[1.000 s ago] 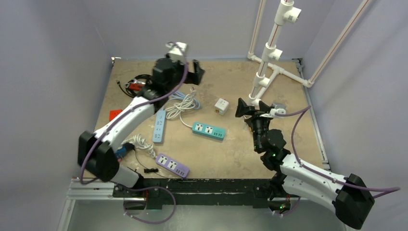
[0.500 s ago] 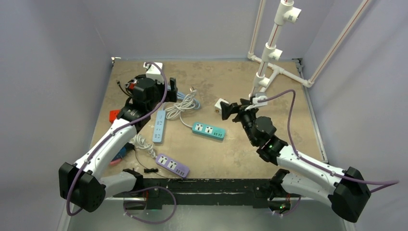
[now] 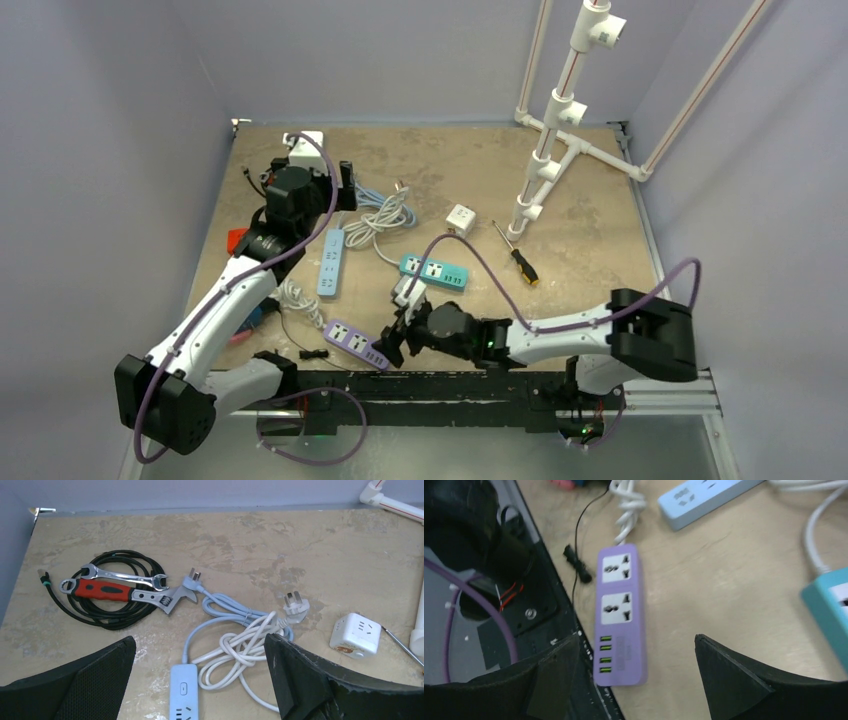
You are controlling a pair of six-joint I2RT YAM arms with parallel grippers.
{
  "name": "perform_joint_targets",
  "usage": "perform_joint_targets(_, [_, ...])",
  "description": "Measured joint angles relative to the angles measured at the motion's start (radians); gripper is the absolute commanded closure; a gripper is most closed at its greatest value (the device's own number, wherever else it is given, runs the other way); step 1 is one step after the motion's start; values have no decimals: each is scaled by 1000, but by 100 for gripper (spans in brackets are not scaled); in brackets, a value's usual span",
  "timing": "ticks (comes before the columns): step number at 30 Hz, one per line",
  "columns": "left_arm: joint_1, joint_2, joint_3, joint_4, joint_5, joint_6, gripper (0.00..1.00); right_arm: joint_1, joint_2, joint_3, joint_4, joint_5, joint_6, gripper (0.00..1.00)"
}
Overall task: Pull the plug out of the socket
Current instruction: Move the socket to the center of the board.
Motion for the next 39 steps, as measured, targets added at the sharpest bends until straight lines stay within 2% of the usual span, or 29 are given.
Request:
perform_joint_targets(6, [21,-6,-2,10,-3,0,1,109,197,108,11,44,23,11])
perform_joint_targets(14, [25,-12,-13,13,1,1,1,130,388,226,-2,78,48,11])
perform_joint_targets(23, [25,-26,-14,14,3,7,1,144,506,332,-88,134,91,11])
perform_joint_targets(25, [25,-33,-15,14,4,8,1,144,525,358,-98,150,93,20])
perform_joint_targets(27, [25,-38,-15,15,4,8,1,144,533,366,-99,163,101,20])
perform_joint_targets(28, [25,-39,-15,15,4,7,1,144,533,366,-100,169,109,33])
perform_joint_targets(30, [25,-40,-15,15,4,7,1,144,531,366,-112,187,118,40])
perform_joint_targets(35, [25,-40,-15,15,5,7,1,115,468,301,-148,214,141,66])
perform_joint_targets(39, [25,-49,-21,15,9,7,1,34,330,169,-187,200,181,68])
